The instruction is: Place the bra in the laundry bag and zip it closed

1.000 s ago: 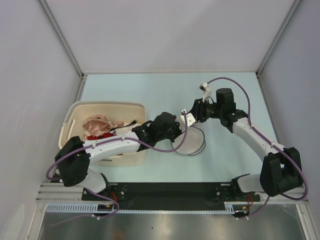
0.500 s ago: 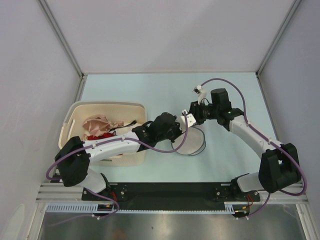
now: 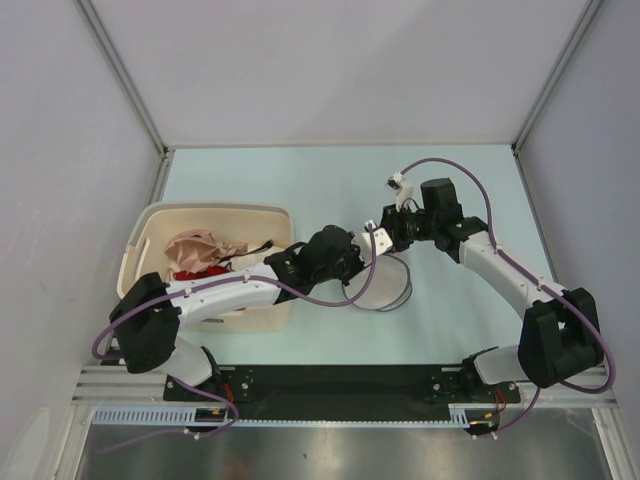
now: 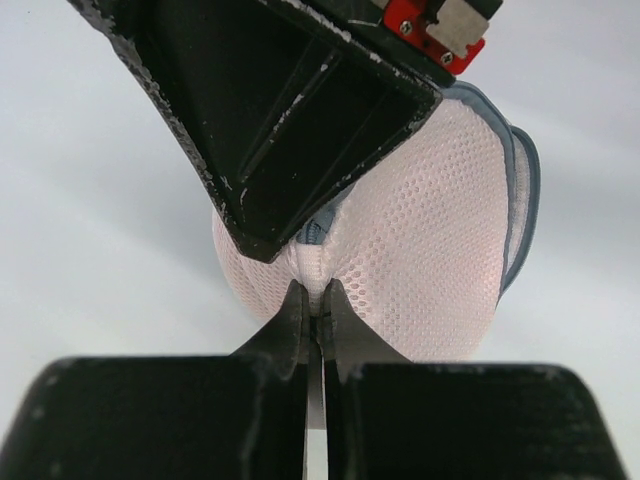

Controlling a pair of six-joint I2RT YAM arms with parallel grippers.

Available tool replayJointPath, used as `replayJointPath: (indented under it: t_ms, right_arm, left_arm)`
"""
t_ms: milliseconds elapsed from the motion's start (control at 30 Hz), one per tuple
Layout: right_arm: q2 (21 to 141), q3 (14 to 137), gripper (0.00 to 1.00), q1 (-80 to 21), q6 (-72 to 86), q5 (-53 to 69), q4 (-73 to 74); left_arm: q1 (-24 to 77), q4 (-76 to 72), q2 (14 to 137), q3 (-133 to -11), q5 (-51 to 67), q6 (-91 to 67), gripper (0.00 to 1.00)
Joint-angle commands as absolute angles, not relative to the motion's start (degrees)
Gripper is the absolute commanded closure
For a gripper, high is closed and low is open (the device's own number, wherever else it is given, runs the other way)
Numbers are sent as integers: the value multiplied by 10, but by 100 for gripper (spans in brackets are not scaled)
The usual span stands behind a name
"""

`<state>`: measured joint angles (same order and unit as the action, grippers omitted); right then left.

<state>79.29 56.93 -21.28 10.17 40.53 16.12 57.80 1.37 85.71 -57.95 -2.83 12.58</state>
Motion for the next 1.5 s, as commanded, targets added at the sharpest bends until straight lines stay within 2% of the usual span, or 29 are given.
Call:
replayJointPath:
  t_ms: [0,33,167,433,600,1067,1467]
  right_arm:
    - [770,582,87,-216,95,394,167]
    - [768,583,92,-215,98,393,165]
    - [759,584,100,-216,117,388,151]
    - [708,536,100,-209,161,338,90]
    - [666,459,100,-179,206,364,-30]
    - [576,314,100,-91,280,411,-182]
    - [494,246,100,-64,305,410,-180]
  left_arm:
    - [580,-4,835,-583,-33,138,100]
    - [580,-4,835,-584,-32,138,100]
    - [580,10,838,-584,-31,137,100]
    - [556,72,859,-618,18,110,100]
    - [521,71,840,-606,90,84,100]
    - [438,94,845,-598,208,55,100]
    - [362,73,877,-605,272,-78,100]
